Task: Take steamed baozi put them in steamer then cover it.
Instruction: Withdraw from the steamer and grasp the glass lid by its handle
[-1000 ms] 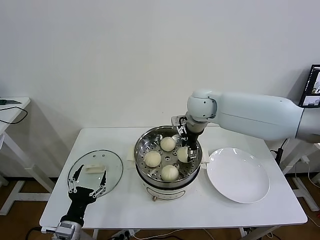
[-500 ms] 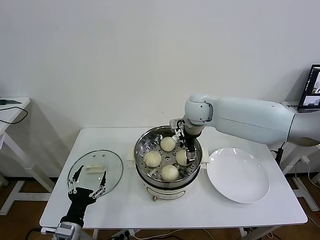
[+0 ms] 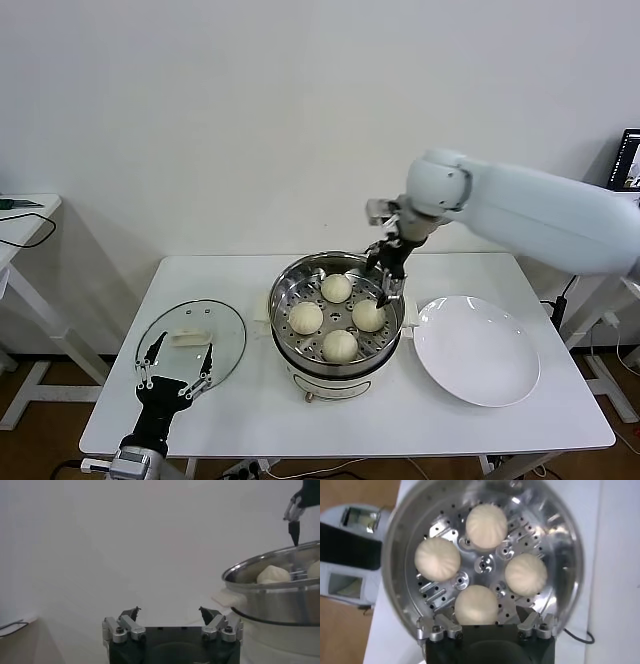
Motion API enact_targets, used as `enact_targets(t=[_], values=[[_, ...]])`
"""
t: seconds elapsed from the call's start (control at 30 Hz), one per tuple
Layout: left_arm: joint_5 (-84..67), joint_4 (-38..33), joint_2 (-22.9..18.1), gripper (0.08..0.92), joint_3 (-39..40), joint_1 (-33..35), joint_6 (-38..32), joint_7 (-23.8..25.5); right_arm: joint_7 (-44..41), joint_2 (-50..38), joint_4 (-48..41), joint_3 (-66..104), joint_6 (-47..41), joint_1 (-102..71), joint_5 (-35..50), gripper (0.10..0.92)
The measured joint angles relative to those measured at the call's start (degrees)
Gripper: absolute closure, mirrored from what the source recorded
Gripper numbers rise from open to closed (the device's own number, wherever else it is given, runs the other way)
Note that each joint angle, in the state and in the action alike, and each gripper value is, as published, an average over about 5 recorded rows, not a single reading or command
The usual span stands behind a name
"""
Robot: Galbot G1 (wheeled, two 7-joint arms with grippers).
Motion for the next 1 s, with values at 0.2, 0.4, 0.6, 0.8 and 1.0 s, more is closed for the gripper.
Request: enact_targets(t=[0.2, 0.4, 0.6, 0.8, 1.0], values=[[-0.19, 0.16, -0.43, 0.177, 0.13, -0.73, -0.16, -0.69, 2.34, -6.47, 1.66, 17.04, 2.55, -11.76, 1.31, 0.203], [0.45, 0.79, -0.7, 0.177, 0.39, -1.82, -0.3, -1.98, 11.75, -11.25, 4.41, 37.53, 8.76, -29.8, 4.79, 0.203], [0.83, 2.24, -0.88, 0.177, 0.77, -3.14, -1.39, -2.87, 25.77, -12.4, 9.48, 57.76, 16.72, -51.24, 8.12, 0.203], [0.61, 3.81, -0.92, 0.177, 1.09, -4.41, -2.88, -3.12, 39.95, -9.5, 15.17, 75.11, 24.04, -71.48, 9.09, 0.203], [0.23, 5.42, -0.78, 0.177, 1.17, -5.38, -4.18, -3.12, 51.79, -3.34, 20.67, 87.36, 30.06, -87.9, 7.82, 0.203]])
